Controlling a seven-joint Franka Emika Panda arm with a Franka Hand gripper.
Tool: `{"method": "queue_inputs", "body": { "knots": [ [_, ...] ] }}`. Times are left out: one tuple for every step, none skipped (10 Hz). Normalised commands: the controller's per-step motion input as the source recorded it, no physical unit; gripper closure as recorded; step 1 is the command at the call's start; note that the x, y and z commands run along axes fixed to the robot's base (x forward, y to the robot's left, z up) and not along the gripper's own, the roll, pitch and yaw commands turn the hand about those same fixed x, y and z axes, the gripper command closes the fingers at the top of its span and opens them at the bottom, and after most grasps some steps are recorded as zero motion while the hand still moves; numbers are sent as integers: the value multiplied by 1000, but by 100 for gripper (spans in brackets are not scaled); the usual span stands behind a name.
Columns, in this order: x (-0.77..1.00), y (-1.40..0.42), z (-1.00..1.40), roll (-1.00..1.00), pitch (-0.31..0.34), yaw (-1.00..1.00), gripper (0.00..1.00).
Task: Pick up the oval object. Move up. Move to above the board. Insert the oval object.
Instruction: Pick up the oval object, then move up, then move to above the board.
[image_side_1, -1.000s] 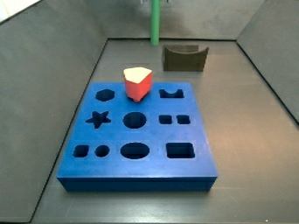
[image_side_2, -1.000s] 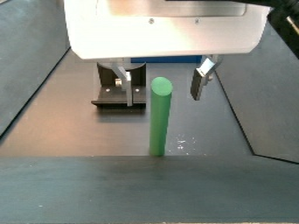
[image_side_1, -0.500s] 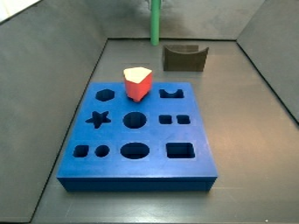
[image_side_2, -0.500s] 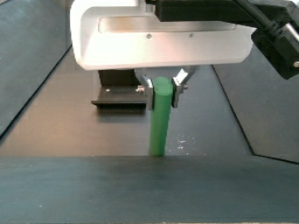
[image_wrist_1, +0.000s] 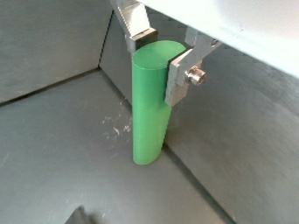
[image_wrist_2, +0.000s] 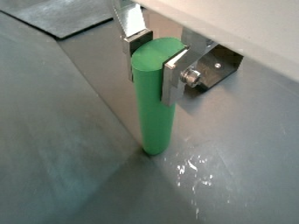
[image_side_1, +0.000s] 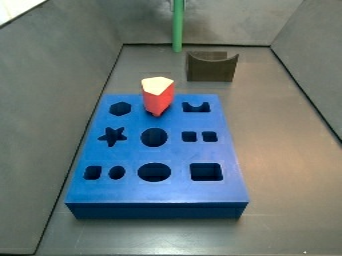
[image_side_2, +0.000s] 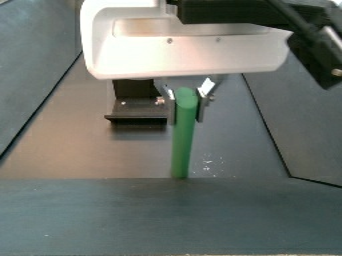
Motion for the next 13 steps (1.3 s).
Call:
{"method": "queue_inputs", "body": {
  "knots": [
    [0, 0, 0, 0, 0, 0, 100],
    [0, 0, 0, 0, 0, 0, 100],
    [0, 0, 0, 0, 0, 0, 100],
    [0, 0, 0, 0, 0, 0, 100],
    [0, 0, 0, 0, 0, 0, 100],
    [0, 0, 0, 0, 0, 0, 100],
    [0, 0, 833, 0, 0, 0, 100],
    [41, -72, 822, -7, -3, -31, 100],
    [14, -55, 673, 9, 36, -32, 100],
    [1, -35, 517, 27, 63, -26, 100],
    [3, -15, 304, 50, 83, -10, 100],
    [-173, -873, 1000, 377, -36, 177, 100],
    [-181, -904, 1000, 397, -33, 179, 100]
  ]
}}
